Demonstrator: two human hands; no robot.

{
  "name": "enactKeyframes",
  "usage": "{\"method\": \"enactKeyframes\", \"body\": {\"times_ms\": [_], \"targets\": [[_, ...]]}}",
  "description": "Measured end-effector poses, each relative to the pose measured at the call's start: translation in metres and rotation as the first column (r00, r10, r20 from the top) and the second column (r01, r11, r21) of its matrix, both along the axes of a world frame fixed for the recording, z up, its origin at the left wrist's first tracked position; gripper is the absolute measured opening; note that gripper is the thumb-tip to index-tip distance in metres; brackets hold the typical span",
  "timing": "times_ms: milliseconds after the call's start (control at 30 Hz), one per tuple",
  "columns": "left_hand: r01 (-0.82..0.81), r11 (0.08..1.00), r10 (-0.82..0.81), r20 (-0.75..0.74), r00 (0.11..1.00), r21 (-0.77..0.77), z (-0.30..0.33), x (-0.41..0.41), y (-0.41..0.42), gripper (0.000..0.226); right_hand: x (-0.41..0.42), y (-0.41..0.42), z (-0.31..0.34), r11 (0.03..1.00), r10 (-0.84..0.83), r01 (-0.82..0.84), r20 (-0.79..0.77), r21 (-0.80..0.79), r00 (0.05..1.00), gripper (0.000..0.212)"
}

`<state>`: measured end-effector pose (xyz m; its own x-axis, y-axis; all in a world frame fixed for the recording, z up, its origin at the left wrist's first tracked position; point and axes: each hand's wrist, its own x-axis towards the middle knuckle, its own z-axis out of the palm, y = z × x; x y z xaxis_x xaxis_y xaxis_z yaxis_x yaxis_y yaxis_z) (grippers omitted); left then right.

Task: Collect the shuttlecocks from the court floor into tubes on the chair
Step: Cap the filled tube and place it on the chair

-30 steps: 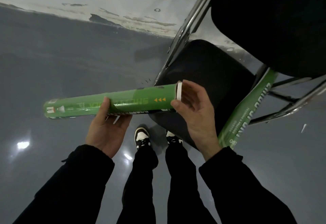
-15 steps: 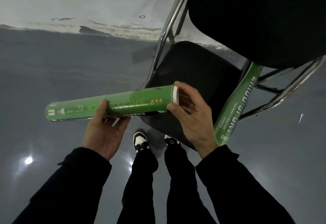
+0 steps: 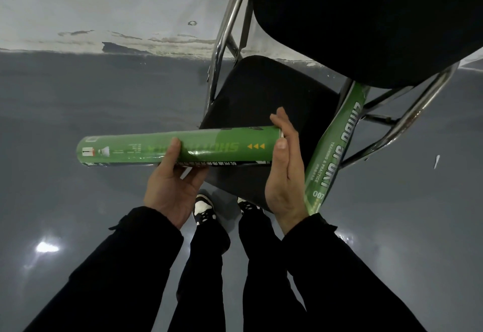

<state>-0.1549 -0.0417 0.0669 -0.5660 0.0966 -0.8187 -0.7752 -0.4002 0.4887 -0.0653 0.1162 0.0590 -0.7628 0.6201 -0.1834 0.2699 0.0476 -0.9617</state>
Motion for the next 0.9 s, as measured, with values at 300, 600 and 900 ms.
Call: {"method": "enactKeyframes", "body": {"times_ms": [300, 600, 900], "targets": [[0.027, 0.999, -0.026, 0.006, 1.000, -0.031, -0.003, 0.004, 0.010, 0.022, 0.015, 0.014, 0.003, 0.967, 0.083, -0.055, 0.101, -0.248, 0.991, 0.054], [0.011, 0.994, -0.010, 0.016, 1.000, -0.107, -0.007, 0.007, 0.009, 0.030, 0.018, 0.032, -0.003, 0.921, 0.363, -0.299, 0.271, -0.251, 0.892, 0.085], [0.269, 0.956, -0.262, 0.066, 0.963, -0.115, -0.014, 0.006, 0.037, 0.022, 0.049, 0.052, 0.001, 0.932, 0.184, -0.071, 0.295, -0.357, 0.938, 0.034]]}}
